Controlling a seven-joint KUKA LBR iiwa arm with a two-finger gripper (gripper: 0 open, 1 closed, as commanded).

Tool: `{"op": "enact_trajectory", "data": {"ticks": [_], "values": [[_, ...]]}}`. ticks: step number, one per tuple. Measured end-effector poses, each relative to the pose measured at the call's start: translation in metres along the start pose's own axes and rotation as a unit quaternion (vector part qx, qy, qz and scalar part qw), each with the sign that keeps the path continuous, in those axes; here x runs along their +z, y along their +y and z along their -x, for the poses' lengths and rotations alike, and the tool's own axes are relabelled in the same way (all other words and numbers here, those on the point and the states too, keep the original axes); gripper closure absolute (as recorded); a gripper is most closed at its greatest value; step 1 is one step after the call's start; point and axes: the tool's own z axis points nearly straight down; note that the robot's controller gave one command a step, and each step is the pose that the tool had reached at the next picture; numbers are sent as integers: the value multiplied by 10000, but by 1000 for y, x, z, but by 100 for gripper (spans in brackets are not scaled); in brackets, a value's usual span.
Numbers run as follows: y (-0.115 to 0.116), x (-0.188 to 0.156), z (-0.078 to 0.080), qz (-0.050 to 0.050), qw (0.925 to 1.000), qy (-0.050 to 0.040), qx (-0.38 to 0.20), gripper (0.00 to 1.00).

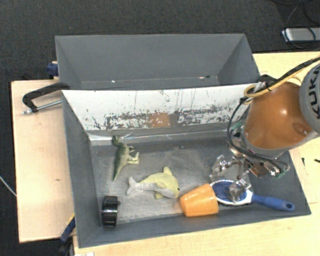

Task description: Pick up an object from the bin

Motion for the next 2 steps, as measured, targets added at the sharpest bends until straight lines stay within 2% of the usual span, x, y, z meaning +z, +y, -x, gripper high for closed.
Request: {"op": "enact_trajectory", "data": {"ticks": [1,2], "values": [[21,-118,-3,-93,9998,-149,126,100],[9,-67,68,-48,9931,-130,1163,100]]}}
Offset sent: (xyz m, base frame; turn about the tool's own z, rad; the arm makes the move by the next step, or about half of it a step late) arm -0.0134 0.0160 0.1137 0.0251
